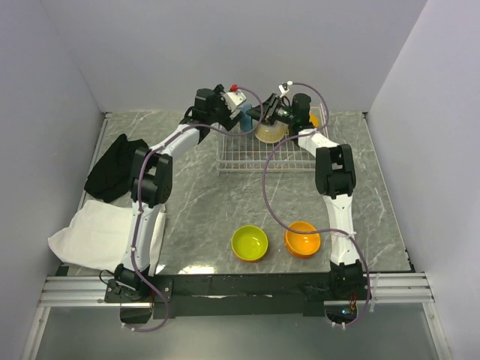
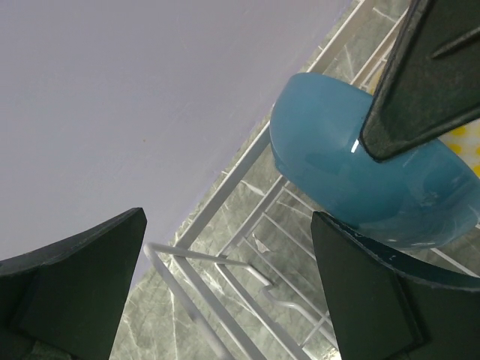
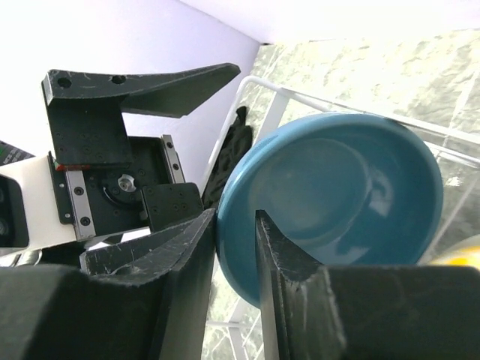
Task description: Load the bowls into the dish rack
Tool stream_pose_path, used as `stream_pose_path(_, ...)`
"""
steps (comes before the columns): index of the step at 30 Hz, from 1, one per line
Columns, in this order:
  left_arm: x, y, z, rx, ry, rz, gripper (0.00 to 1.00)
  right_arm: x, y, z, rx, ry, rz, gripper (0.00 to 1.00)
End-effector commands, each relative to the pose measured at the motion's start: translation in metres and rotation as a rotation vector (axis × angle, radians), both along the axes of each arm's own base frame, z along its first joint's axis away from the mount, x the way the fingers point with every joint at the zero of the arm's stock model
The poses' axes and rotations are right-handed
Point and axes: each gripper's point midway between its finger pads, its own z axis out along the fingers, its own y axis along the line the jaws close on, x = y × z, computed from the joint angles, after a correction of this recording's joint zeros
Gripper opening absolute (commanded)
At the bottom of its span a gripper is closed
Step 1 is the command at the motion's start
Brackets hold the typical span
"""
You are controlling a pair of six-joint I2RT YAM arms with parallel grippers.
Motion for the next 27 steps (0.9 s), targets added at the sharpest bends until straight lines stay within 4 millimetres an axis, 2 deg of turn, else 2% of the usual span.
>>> stream_pose_path(1,0.005,-0.007,0.007,-0.029,-0.024,-0.006,0.99,0.010,-0.013,0.048,-0.022,-0.106,-0.059,0.35)
stream_pose_path(6,0.008,-0.010,0.008,-0.039,-0.032,-0.014,0.99,0.013,-0.020,0.061,-0.041,-0.137,-0.080,0.36)
stream_pose_path(10,0.010,-0.014,0.010,-0.063,-0.034,-0.023,0.99,0.013,-0.031,0.058,-0.079,-0.122,-0.103,0.36)
stream_pose_path(14,0.009,-0.021,0.009,-0.085,-0.032,-0.042,1.00,0.015,-0.059,0.057,-0.148,-0.113,-0.138,0.39)
stream_pose_path(15,0.009,-0.024,0.009,-0.094,-0.030,-0.044,0.99,0.017,-0.077,0.064,-0.201,-0.163,-0.167,0.43)
stream_pose_path(19,0.008,-0.032,0.007,-0.112,-0.025,-0.067,0.99,0.010,-0.116,0.065,-0.306,-0.161,-0.201,0.47)
stream_pose_path(22,0.009,-0.035,0.005,-0.120,-0.028,-0.072,0.99,0.009,-0.123,0.066,-0.340,-0.187,-0.202,0.47)
stream_pose_path(23,0.009,-0.036,0.005,-0.120,-0.033,-0.073,1.00,0.012,-0.137,0.064,-0.346,-0.184,-0.224,0.47)
stream_pose_path(27,0.010,-0.038,0.007,-0.136,-0.040,-0.071,1.00,0.011,-0.138,0.068,-0.354,-0.208,-0.227,0.47)
